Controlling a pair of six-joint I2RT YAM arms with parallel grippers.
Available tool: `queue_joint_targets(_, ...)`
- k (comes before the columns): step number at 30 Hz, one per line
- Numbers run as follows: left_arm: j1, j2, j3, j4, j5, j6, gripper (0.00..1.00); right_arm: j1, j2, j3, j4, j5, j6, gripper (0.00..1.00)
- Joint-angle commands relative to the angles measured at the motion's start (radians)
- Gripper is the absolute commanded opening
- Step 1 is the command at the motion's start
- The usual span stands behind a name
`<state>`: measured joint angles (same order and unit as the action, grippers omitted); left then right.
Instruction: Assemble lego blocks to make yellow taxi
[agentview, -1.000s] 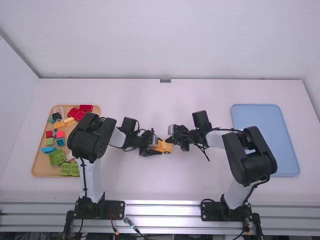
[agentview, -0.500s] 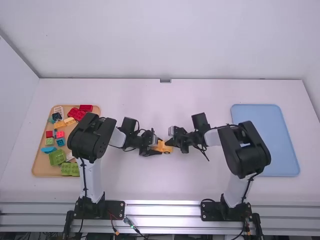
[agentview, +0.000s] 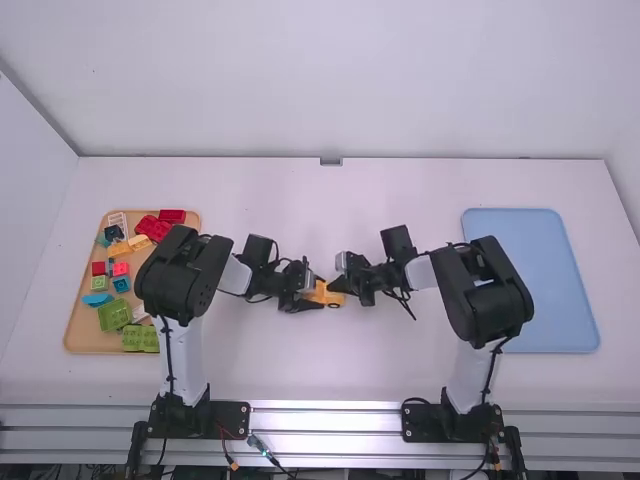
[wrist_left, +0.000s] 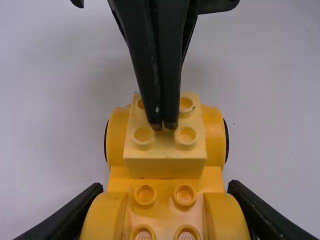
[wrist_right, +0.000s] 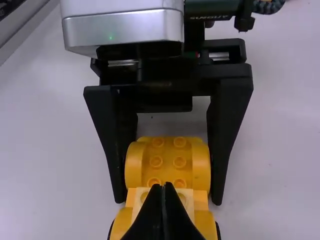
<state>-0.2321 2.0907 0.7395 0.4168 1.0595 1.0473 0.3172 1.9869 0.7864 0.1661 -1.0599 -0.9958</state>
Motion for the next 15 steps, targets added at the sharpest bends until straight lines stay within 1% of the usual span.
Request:
queue_joint_targets(1,-0.002,0.034,-0.020,-0.009,-0.084,-0.010,0.44,-0.006,0.068,-0.035,-0.049,0.176,0.005,0.00)
queue_joint_targets(4,0.002,0.034,-0.020,-0.006,-0.085,-0.011,0.43,-0.008,0.068,-0.035,-0.078,0.207,0.001,0.00)
queue_joint_targets(8,0.002,0.034,-0.019,0.000,-0.085,-0.010,0.43,0.006,0.068,-0.052,-0.037,0.213,0.002,0.00)
queue_joint_targets(11,0.002,0.034,-0.020,0.007,-0.084,-0.011,0.43,0.005,0.063,-0.053,-0.009,0.179,0.006,0.00)
queue_joint_targets(12,0.000,0.034,-0.020,0.009,-0.084,-0.011,0.43,0.005,0.053,-0.043,0.021,0.123,0.004,0.00)
queue_joint_targets(15,-0.002,0.034,-0.017,0.005,-0.084,-0.011,0.44,-0.003,0.016,-0.009,0.037,0.061,0.004,0.00)
